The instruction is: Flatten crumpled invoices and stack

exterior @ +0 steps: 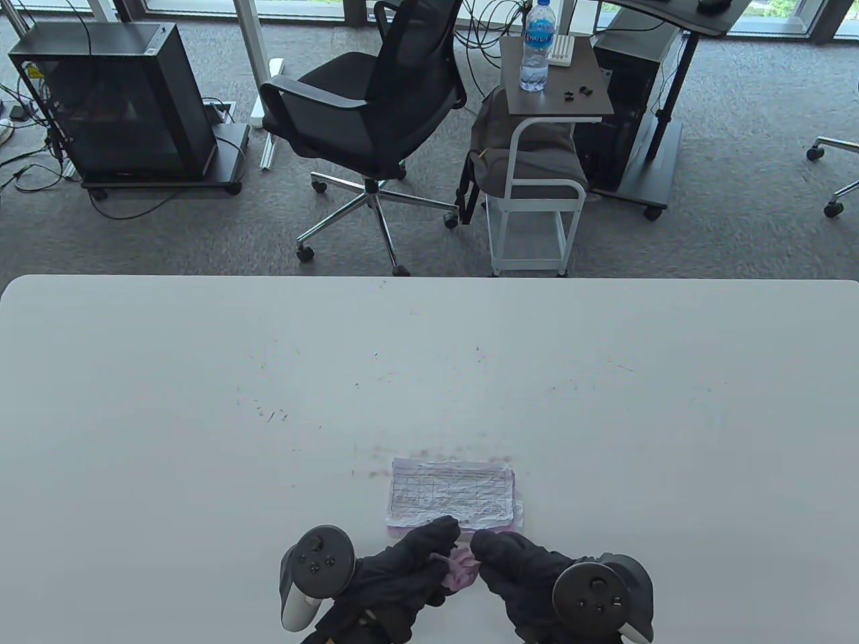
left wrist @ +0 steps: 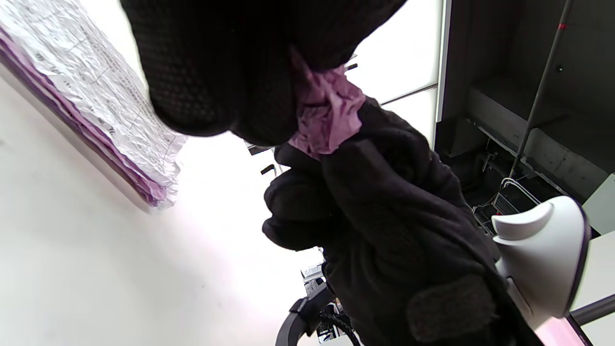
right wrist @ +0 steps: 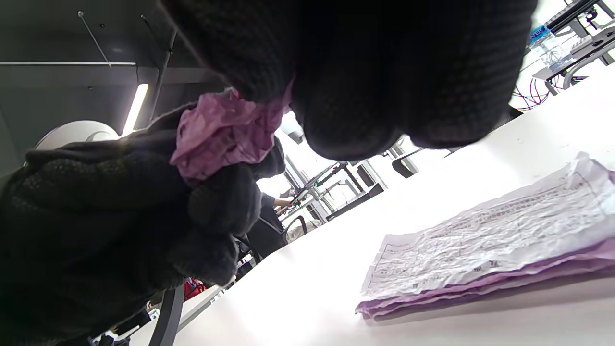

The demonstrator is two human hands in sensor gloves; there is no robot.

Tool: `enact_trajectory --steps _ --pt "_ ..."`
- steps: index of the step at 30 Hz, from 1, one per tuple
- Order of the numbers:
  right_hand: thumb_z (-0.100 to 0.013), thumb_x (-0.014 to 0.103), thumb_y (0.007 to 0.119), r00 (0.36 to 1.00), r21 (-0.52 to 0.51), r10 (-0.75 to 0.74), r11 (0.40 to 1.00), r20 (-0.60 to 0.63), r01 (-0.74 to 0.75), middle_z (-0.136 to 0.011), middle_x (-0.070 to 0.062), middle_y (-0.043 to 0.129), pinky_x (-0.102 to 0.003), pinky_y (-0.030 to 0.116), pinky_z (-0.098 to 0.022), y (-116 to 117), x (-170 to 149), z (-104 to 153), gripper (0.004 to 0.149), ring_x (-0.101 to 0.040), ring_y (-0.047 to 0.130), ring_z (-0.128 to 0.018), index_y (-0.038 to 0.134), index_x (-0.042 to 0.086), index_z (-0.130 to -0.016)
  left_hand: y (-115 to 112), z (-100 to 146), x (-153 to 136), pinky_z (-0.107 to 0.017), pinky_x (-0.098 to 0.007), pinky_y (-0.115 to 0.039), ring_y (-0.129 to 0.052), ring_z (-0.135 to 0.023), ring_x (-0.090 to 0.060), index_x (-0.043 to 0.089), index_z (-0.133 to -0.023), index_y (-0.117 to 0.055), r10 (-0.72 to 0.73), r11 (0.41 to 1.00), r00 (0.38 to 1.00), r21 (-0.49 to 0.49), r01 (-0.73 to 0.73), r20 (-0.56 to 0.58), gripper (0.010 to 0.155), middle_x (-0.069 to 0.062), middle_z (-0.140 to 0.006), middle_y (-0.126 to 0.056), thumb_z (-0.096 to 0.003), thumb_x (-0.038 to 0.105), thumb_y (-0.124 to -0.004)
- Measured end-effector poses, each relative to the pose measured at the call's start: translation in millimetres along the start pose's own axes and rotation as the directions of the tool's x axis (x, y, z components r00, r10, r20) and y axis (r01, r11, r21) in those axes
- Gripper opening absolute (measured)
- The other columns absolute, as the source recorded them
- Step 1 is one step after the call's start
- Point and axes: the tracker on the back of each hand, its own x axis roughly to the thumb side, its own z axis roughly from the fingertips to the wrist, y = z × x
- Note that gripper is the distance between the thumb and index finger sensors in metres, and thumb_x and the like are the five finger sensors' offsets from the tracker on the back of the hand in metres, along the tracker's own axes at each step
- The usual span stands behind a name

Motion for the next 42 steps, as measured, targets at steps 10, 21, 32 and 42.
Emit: enact_trajectory --steps 10,21,32,42 --pt "-0.051 0.04 0.081 0.953 0.103 -0.295 0.948 -0.063 0.3 -0.085 -0.025 0.083 -0.044 0.088 -0.037 11.5 -13.6 -2.2 0.063 -0.032 0.095 -0.058 0.057 0.006 -0.099 -9.2 0.4 14.9 -0.052 -0.036 -0.091 -0.095 -0.075 -0.03 0.009 -0.109 -0.055 -0.214 0.976 0.971 -0.016 0.216 0.103 0.061 -0.02 -0.102 -0.058 -0.0533 0.01 -0.08" --pt "-0.052 0.027 0.079 0.938 -0.16 -0.333 0.936 -0.099 0.315 -0.075 -0.019 0.091 -0.039 0.09 -0.032 -3.7 -22.9 2.6 0.042 -0.026 0.099 -0.049 0.071 0.01 -0.089 -3.9 0.9 8.9 -0.048 -0.035 -0.093 -0.098 -0.07 -0.029 0.009 -0.107 -0.059 -0.179 0.984 0.981 0.031 0.177 0.072 0.058 -0.021 -0.1 -0.063 -0.0532 0.011 -0.08" --pt "-0.05 0.024 0.081 0.96 -0.306 -0.249 0.93 -0.125 0.202 -0.069 -0.017 0.092 -0.036 0.091 -0.028 -18.8 -25.5 8.0 0.042 -0.022 0.099 -0.043 0.07 0.009 -0.088 -4.3 -0.9 0.1 -0.046 -0.036 -0.092 -0.097 -0.068 -0.029 0.006 -0.109 -0.054 -0.114 0.993 0.993 -0.034 0.114 -0.012 0.061 -0.024 -0.1 -0.062 -0.0536 0.01 -0.079" --pt "-0.051 0.024 0.081 0.92 -0.295 -0.31 0.926 -0.24 0.235 -0.063 -0.015 0.095 -0.031 0.091 -0.021 -14.7 -30.2 8.7 0.045 -0.018 0.099 -0.035 0.068 0.007 -0.091 -24.3 0.3 37.8 -0.066 -0.065 -0.054 -0.028 -0.097 -0.057 0.029 -0.112 -0.028 -0.716 0.678 0.652 0.028 0.734 0.248 0.089 -0.016 -0.106 0.002 -0.0487 0.046 -0.088"
